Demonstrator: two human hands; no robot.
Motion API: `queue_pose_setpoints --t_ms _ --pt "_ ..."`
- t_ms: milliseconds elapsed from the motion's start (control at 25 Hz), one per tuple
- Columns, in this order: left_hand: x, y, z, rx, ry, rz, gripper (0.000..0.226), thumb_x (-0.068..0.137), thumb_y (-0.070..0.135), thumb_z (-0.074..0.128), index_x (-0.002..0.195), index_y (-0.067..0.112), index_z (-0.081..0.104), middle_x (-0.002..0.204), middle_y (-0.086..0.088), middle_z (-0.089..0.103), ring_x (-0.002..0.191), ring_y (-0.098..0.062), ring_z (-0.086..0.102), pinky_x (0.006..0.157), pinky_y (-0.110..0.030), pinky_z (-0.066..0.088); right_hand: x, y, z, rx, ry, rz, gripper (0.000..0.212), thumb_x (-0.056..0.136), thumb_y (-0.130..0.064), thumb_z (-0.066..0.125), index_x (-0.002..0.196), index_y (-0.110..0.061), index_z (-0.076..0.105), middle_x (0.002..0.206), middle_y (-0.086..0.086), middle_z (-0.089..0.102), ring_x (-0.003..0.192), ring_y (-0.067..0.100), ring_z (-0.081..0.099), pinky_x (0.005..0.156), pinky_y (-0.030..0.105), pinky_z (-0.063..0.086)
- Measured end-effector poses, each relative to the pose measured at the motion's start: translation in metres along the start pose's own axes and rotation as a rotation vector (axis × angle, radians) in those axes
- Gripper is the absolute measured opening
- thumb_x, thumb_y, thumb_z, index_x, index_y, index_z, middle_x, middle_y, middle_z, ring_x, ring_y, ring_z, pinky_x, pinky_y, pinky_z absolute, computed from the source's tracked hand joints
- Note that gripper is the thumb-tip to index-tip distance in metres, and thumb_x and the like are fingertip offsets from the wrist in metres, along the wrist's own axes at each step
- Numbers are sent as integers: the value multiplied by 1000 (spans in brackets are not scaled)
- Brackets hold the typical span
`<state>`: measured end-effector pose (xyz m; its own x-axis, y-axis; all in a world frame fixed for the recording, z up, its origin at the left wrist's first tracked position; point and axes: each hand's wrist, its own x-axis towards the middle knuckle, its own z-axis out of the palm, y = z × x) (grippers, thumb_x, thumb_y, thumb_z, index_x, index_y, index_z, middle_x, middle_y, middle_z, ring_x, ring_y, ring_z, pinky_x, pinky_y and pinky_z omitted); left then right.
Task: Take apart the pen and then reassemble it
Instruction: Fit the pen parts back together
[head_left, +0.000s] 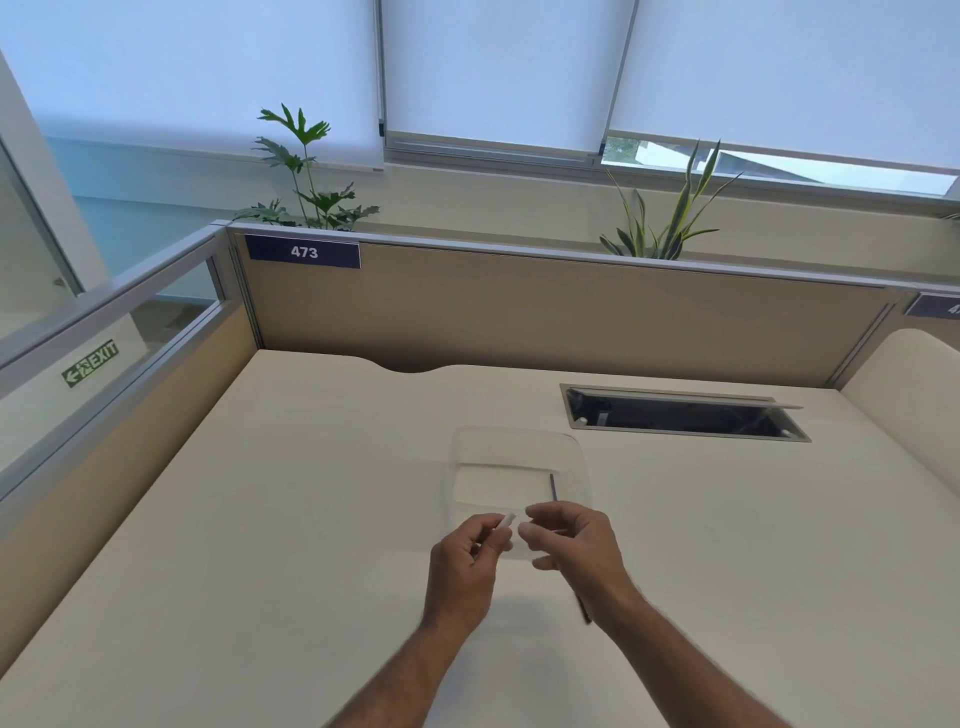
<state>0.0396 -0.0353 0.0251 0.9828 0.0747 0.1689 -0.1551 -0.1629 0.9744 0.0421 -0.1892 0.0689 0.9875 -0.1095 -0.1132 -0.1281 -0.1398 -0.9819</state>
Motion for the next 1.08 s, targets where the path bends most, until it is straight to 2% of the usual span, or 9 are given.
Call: queue_pose_setpoints --t_ms 120,240,360,440,520,640,840,960,1080 --pt "1 0 -1 9 7 -20 16 93 25 64 90 39 70 79 16 74 75 -5 68 63 -27 57 5 13 -11 -176 82 30 16 70 -21 84 83 -22 76 75 2 76 70 18 73 58 32 62" --pt "1 -2 -1 2 15 -47 13 93 27 64 87 34 73 77 12 73 74 -6 67 66 -33 58 9 29 -27 -466 126 86 12 66 -25 82 76 -23 74 69 -5 73 67 10 70 66 32 61" --pt "2 -4 0 14 10 -50 17 94 24 64 84 34 74 75 12 74 75 -3 68 65 -28 55 8 44 -43 -758 71 180 18 62 -37 78 69 -24 68 63 -11 69 59 -1 63 53 19 50" --pt "1 -4 0 27 3 -48 19 94 23 64 83 36 73 73 11 74 73 -1 67 63 -23 52 6 53 -51 -840 27 269 27 59 -43 80 66 -22 66 60 -11 68 53 -1 61 47 19 44" --pt "1 -4 0 35 -8 -53 20 93 23 64 82 35 74 72 8 73 70 1 66 62 -22 51 4 59 -54 -869 -6 352 31 55 -45 83 65 -21 65 62 -9 69 52 4 63 50 20 47" --pt "0 -5 0 53 -19 -49 20 93 23 65 81 36 74 70 8 73 66 2 63 61 -17 49 2 64 -55 -857 -5 395 27 52 -37 82 64 -20 65 66 -6 71 54 11 66 57 25 57" --pt "1 -7 0 75 -22 -32 15 93 21 66 86 29 76 68 15 71 63 5 62 60 -12 46 1 66 -55 -839 -9 386 15 59 -29 79 61 -18 68 68 -3 73 62 16 70 61 26 58" --pt "1 -10 1 97 -39 -35 12 92 19 67 90 25 76 68 13 72 66 2 64 66 -25 55 0 64 -56 -824 -3 358 9 61 -23 71 60 -14 69 65 1 75 61 19 72 64 28 61" --pt "-1 -11 0 124 -79 -13 14 91 20 67 86 31 73 71 7 72 67 -7 64 66 -33 57 -1 58 -56 -607 33 283 8 65 -7 67 57 -7 69 55 8 73 52 23 72 58 38 64"
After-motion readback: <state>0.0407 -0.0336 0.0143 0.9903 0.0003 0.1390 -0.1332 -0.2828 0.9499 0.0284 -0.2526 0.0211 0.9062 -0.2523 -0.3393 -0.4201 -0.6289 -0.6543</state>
